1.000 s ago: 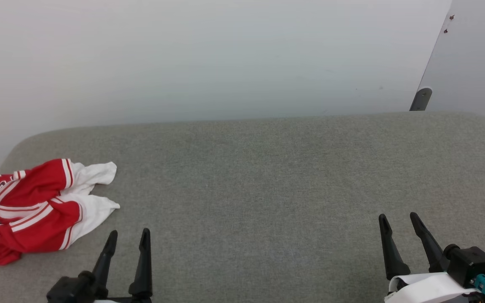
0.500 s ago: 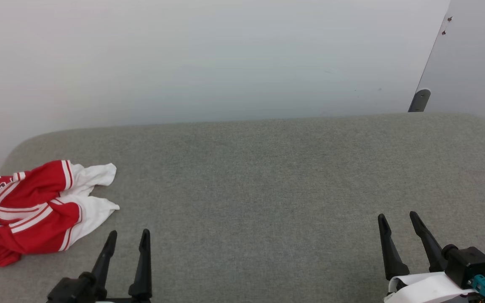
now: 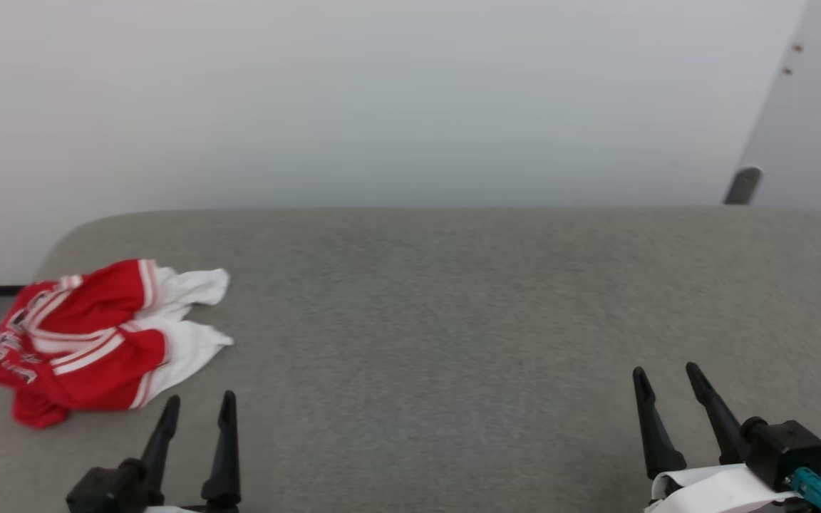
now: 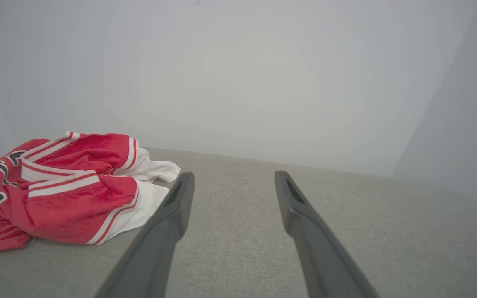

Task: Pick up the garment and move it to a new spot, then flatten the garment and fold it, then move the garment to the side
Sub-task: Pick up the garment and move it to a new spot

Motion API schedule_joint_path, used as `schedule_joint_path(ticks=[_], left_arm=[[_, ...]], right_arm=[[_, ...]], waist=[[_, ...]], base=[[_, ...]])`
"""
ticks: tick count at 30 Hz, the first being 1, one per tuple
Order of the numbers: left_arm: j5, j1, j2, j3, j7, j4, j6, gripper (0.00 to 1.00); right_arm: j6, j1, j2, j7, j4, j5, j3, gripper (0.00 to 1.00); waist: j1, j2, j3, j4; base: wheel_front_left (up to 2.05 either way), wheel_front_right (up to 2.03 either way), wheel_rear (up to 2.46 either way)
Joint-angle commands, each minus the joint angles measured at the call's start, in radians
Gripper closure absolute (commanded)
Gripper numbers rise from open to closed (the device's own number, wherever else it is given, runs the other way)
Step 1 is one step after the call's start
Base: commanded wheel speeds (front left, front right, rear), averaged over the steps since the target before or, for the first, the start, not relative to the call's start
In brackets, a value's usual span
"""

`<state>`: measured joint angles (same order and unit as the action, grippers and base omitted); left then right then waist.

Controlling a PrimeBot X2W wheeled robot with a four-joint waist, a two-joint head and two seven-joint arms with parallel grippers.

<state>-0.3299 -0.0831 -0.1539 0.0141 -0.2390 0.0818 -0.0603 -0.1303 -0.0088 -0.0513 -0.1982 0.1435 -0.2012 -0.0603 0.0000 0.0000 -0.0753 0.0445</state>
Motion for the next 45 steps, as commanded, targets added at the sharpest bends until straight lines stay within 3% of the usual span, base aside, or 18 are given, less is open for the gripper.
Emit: schedule_joint_path(ticks=[1, 14, 19, 29, 37, 45], left_arm=[[-0.005, 0.001, -0.005, -0.004, 0.002, 0.001, 0.008, 0.0], [-0.005, -0.021, -0.059, -0.047, 0.068, -0.044, 0.054, 0.0], [-0.021, -0.038, -0.06, -0.073, 0.065, -0.077, 0.073, 0.0], [-0.06, -0.013, -0.057, -0.087, 0.088, -0.099, 0.08, 0.0], [-0.116, 0.161, -0.099, -0.046, 0.254, -0.077, 0.036, 0.0], [-0.216, 0.441, -0.165, -0.071, 0.403, 0.023, -0.002, 0.0]], right_arm=[[-0.001, 0.007, 0.001, -0.004, 0.004, -0.009, -0.006, 0.0], [-0.001, 0.008, 0.001, -0.013, 0.044, -0.053, -0.079, 0.0], [-0.001, -0.048, 0.001, -0.012, 0.061, -0.062, -0.135, 0.0], [-0.001, -0.103, 0.001, -0.021, 0.116, -0.057, -0.161, 0.0], [-0.001, -0.061, 0.002, -0.004, 0.092, -0.026, -0.092, 0.0], [-0.001, -0.112, -0.032, 0.094, -0.063, 0.04, -0.063, 0.0]], waist=[[0.0, 0.0, -0.019, 0.05], [0.0, 0.0, -0.09, 0.326], [0.0, 0.0, -0.061, 0.369], [0.0, 0.0, -0.033, 0.397], [0.0, 0.0, -0.006, 0.414], [0.0, 0.0, 0.203, 0.339]], base=[[0.0, 0.0, 0.0], [0.0, 0.0, 0.0], [0.0, 0.0, 0.0], [0.0, 0.0, 0.0], [0.0, 0.0, 0.0], [0.0, 0.0, 0.0]])
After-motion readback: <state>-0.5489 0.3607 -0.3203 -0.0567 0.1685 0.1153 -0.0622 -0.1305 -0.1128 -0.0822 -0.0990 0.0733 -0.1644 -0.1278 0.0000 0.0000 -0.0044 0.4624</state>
